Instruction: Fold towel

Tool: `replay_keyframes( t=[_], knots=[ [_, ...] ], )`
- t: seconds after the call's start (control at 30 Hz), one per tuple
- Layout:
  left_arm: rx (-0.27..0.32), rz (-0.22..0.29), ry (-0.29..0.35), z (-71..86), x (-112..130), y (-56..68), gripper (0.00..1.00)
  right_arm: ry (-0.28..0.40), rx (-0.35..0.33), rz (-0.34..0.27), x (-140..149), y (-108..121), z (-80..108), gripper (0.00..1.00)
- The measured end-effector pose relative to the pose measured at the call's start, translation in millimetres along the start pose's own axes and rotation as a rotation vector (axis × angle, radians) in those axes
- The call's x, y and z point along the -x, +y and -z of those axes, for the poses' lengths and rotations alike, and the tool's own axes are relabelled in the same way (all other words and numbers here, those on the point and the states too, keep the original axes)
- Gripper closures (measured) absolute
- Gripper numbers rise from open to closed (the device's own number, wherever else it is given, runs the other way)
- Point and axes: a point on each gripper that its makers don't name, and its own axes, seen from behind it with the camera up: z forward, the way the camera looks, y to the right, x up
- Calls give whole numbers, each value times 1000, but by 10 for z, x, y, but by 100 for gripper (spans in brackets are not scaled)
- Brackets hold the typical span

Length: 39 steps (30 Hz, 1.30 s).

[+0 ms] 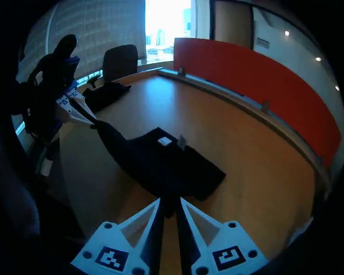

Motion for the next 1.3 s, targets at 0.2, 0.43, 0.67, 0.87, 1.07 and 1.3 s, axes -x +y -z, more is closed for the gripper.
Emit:
replay_keyframes(
  t=[0.2, 0.43, 0.67, 0.87, 1.07, 1.3],
  knots=[
    [3, -5, 3, 41, -30, 15, 88, 0, -2, -2, -16, -15, 33, 84],
    [5, -2, 2, 33, -40, 7, 88, -4, -4, -3, -6, -23, 22, 84],
    [-2, 2, 3, -39, -62, -47, 88, -11, 0, -8, 2, 12, -49, 84],
    [-10, 6, 11, -182, -134, -129, 88, -24, 13, -15, 10, 124, -157, 84],
    [-25, 5, 27, -343, -260, -247, 88, -38, 29, -21, 19, 265, -294, 84],
    [-40, 3, 33, -577, -362, -386, 88, -49, 46, -52, 25, 440, -474, 84]
  ],
)
